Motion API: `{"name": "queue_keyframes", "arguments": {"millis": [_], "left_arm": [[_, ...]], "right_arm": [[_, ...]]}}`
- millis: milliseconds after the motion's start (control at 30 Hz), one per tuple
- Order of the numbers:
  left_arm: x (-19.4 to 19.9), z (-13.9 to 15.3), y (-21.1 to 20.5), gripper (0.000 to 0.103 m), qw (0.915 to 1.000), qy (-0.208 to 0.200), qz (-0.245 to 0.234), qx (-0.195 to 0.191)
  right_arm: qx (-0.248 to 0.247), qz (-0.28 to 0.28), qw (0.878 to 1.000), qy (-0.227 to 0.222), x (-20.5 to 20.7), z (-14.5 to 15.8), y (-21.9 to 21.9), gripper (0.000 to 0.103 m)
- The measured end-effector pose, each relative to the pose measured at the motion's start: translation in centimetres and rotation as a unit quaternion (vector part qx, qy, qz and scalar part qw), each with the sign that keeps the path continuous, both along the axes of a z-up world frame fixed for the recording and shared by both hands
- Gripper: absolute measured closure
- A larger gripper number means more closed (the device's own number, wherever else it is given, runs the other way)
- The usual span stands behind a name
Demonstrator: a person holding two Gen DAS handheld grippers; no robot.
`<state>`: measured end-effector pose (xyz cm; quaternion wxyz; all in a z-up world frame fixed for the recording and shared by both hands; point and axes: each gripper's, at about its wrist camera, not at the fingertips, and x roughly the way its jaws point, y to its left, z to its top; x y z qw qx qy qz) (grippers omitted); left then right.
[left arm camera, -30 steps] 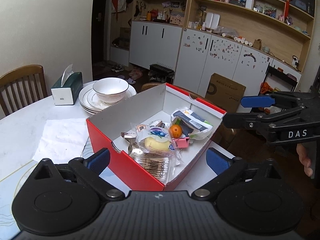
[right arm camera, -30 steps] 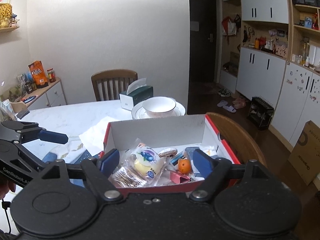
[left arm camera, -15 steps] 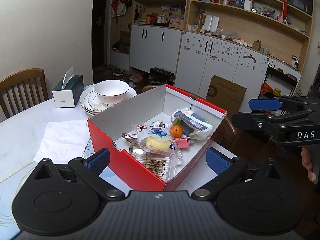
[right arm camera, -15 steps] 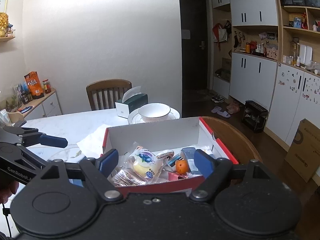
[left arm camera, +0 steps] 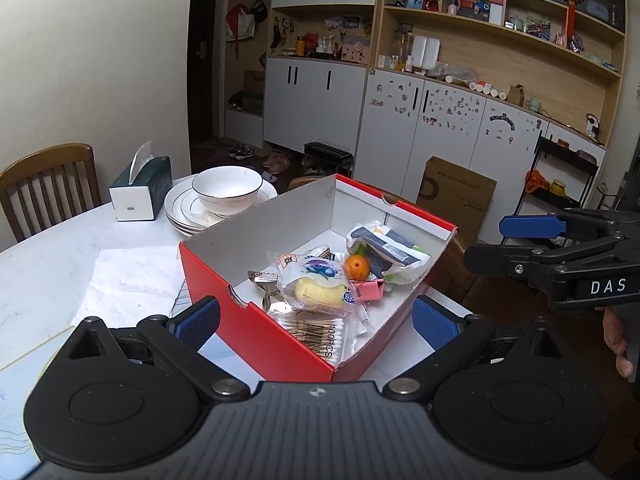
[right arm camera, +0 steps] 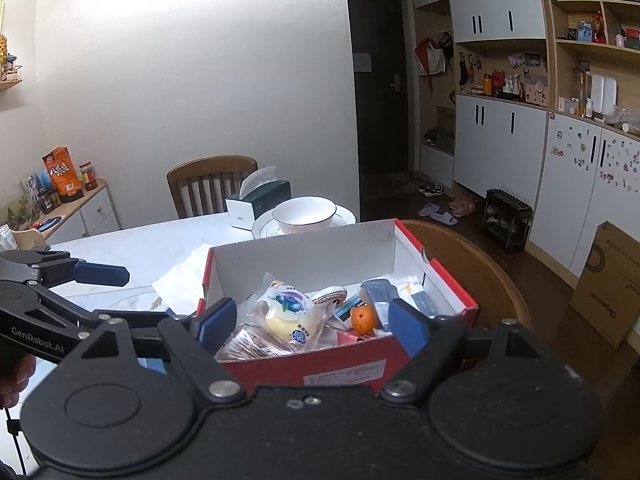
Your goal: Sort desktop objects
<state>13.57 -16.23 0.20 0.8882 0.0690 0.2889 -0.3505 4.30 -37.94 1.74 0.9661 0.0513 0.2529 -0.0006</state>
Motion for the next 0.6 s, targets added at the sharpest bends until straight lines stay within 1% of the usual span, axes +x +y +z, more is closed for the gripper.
{"name": "queue_keyframes", "arguments": {"millis": [167,433,600], "left_arm": [[-0.01,-0.08,-0.07,0.001,1.0000,-0.002,-0.001,0.003],[0.06,-0.04,0.11,0.000,1.0000,0.000,-0.008,-0.005],[0.12,0.00,0.24,0.000,1.0000,0.000,-0.005,-0.001]], "right_arm": [[0.000,-0.003,1.000,0.003,0.00,-0.17,0.07,0.020],[0.001,-0.003,1.000,0.005,0.16,-0.19,0.14,0.020],[0.002,-0.003,1.000,0.004,0.14,-0.20,0.14,0.020]]}}
